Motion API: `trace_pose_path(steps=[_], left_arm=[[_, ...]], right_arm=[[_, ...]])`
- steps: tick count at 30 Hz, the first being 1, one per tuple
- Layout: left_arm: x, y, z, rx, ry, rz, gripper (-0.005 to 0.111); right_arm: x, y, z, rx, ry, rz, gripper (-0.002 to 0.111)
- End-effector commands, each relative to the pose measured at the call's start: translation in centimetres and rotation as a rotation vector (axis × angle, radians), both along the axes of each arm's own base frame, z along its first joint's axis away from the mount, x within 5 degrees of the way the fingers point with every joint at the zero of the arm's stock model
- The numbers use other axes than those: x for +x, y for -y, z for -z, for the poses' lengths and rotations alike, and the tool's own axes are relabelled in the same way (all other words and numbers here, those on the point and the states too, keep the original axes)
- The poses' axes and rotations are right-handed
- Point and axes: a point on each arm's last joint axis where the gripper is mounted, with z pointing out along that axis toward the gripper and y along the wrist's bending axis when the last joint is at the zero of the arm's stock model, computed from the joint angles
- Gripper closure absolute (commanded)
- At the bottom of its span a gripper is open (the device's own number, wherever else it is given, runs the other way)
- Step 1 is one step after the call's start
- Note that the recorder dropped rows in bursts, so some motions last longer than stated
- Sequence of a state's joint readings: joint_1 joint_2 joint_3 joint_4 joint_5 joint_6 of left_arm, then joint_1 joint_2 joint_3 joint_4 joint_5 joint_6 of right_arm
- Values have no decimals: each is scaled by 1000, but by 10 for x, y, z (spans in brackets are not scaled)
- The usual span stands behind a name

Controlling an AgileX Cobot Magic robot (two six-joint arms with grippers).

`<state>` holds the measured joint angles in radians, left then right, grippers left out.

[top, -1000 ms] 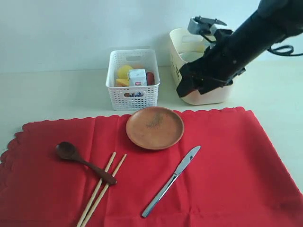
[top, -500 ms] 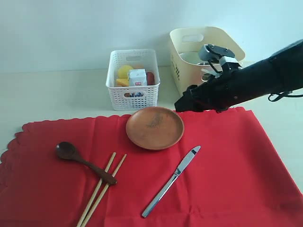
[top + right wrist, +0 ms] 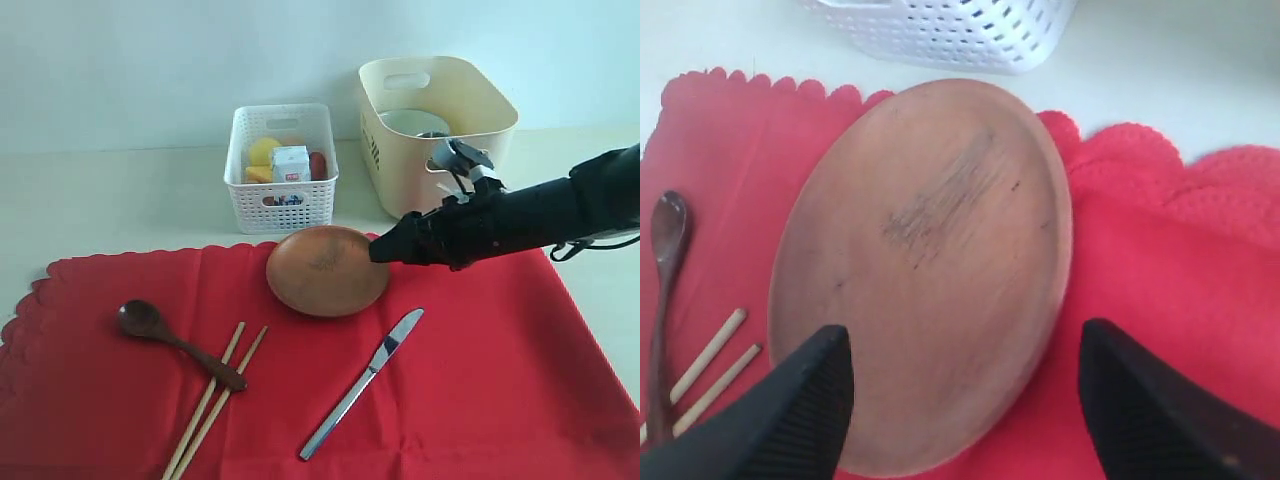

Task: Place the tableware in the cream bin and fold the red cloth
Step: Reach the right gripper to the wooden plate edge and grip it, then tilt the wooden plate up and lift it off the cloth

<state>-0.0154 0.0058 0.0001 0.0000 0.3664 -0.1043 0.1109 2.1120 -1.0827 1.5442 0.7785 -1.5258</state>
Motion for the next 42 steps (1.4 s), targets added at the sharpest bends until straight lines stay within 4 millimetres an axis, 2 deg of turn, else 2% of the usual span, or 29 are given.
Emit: trace_pose_path(steps=[1, 9, 15, 25, 31, 34, 41, 42], left_arm=[[0, 0, -1, -4, 14, 4, 106], [0, 0, -1, -4, 14, 4, 106], [0, 0, -1, -4, 14, 4, 106], [0, 0, -1, -4, 14, 4, 106], [0, 0, -1, -4, 14, 4, 106], [0, 0, -1, -4, 14, 4, 106], [0, 0, -1, -4, 14, 4, 106], [0, 0, -1, -4, 14, 4, 106]], right_arm=[[14, -1, 1, 30, 27, -8, 46], [23, -3, 20, 41, -41, -6, 46], [23, -9, 24, 100, -83, -74, 46], [24, -5, 30, 37, -101, -52, 46], [22, -16, 35, -47, -93, -57, 50], [23, -19, 40, -123, -83, -17, 58], [25, -19, 42, -161, -67, 4, 109], [25, -19, 42, -162, -67, 5, 108]])
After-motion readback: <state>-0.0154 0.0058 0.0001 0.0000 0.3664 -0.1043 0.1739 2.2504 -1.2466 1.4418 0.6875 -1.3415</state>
